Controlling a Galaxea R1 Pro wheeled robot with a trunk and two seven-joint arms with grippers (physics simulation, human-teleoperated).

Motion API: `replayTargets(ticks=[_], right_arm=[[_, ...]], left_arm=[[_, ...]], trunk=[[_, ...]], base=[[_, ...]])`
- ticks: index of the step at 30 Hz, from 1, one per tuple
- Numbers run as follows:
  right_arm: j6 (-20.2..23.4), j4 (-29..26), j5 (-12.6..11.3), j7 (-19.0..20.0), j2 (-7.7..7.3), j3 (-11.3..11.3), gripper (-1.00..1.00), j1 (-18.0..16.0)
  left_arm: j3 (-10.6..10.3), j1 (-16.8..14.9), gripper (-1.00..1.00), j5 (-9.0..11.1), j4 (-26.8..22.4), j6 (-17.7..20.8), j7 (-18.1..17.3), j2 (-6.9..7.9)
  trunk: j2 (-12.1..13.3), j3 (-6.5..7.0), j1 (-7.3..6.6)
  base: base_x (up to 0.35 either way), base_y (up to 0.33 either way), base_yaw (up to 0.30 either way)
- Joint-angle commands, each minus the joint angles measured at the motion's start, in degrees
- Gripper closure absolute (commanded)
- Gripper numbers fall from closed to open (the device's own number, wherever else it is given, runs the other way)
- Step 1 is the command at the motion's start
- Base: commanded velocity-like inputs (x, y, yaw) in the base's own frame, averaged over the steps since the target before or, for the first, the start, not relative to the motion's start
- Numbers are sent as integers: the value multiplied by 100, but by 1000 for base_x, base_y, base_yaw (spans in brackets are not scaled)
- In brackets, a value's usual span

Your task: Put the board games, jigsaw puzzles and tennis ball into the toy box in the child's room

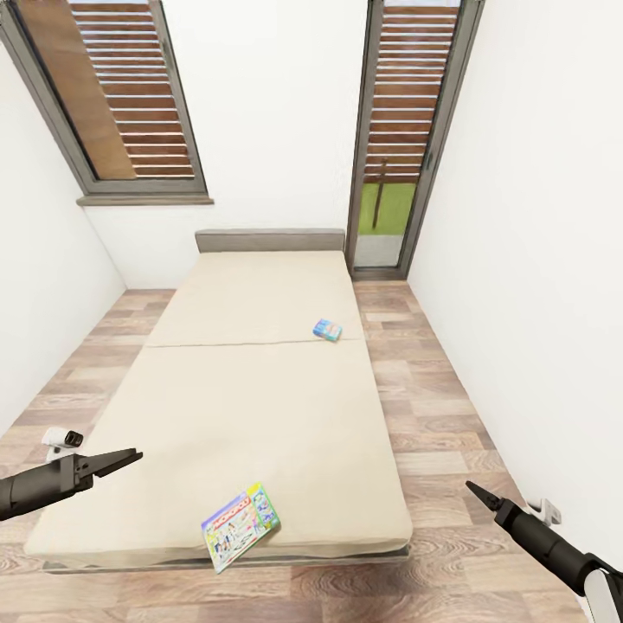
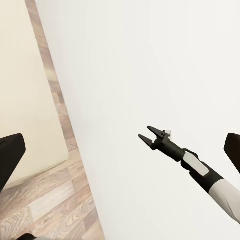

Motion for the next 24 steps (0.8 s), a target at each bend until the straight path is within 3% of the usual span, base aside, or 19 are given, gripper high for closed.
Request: replayTargets(ticks=[1, 24], right_arm=[[42, 0, -30, 10, 1, -9, -100, -4], [42, 0, -30, 10, -2, -15, -100, -4]], left_arm=[[0, -3, -100, -6, -1, 61, -24, 1], [0, -3, -100, -6, -2, 63, -24, 10]], trunk=[[-9, 1, 3], [-9, 221, 3]], base=[[21, 9, 0], [-26, 1, 0]])
